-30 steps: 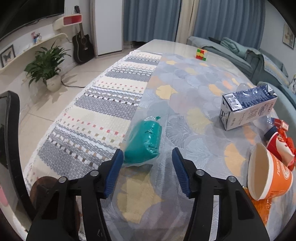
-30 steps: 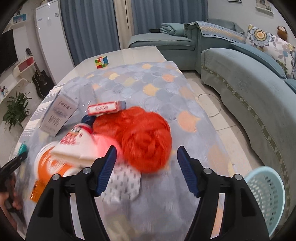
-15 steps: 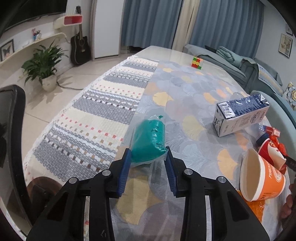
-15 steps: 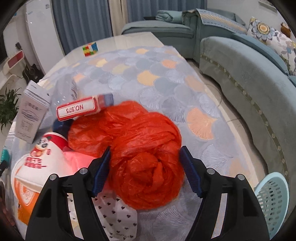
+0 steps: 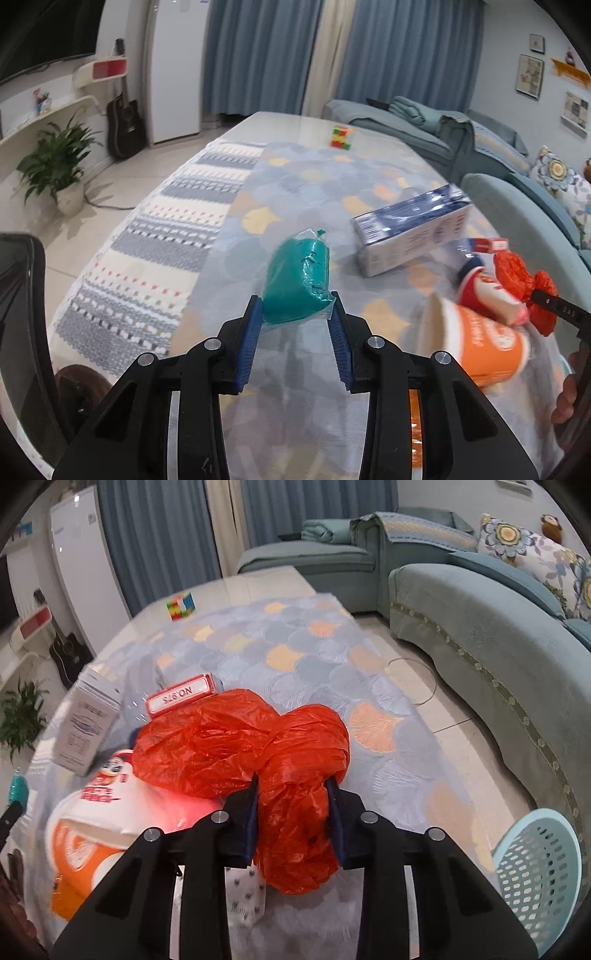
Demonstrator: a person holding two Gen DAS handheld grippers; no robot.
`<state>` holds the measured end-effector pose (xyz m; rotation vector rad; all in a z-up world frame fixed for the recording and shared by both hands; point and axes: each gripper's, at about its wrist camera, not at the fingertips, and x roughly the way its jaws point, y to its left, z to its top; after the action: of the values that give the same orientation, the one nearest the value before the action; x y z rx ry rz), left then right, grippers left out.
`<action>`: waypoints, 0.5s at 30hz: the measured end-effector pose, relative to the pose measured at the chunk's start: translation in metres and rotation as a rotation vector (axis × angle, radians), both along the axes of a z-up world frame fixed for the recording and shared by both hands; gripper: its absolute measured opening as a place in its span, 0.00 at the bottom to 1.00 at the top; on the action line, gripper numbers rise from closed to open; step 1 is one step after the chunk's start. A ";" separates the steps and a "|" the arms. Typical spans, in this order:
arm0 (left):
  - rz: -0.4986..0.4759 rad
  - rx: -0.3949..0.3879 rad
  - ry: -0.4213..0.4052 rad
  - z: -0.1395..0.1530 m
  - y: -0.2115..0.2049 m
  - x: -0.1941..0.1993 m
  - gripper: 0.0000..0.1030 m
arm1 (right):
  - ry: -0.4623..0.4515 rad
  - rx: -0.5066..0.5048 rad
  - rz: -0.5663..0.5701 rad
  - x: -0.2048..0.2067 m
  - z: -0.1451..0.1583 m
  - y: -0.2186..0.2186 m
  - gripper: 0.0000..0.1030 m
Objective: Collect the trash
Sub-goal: 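Grasp the red plastic bag with the right tool while the left tool grasps the teal packet, then carry the red bag and teal packet over the wastebasket and release both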
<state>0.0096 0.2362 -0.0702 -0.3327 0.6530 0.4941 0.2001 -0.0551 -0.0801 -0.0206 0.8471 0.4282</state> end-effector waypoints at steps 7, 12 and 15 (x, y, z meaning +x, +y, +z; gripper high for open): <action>-0.119 -0.002 -0.054 0.025 -0.045 0.006 0.33 | -0.052 0.064 -0.052 -0.029 0.035 -0.043 0.27; -0.234 -0.024 -0.086 0.039 -0.091 0.013 0.33 | -0.085 0.070 -0.133 -0.055 0.054 -0.087 0.27; -0.328 -0.029 -0.095 0.044 -0.127 0.019 0.33 | -0.110 0.023 -0.191 -0.072 0.059 -0.114 0.27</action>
<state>0.0289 0.1088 -0.0259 -0.2684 0.6085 0.1550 0.1284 -0.1691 -0.0212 0.0568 0.7284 0.2552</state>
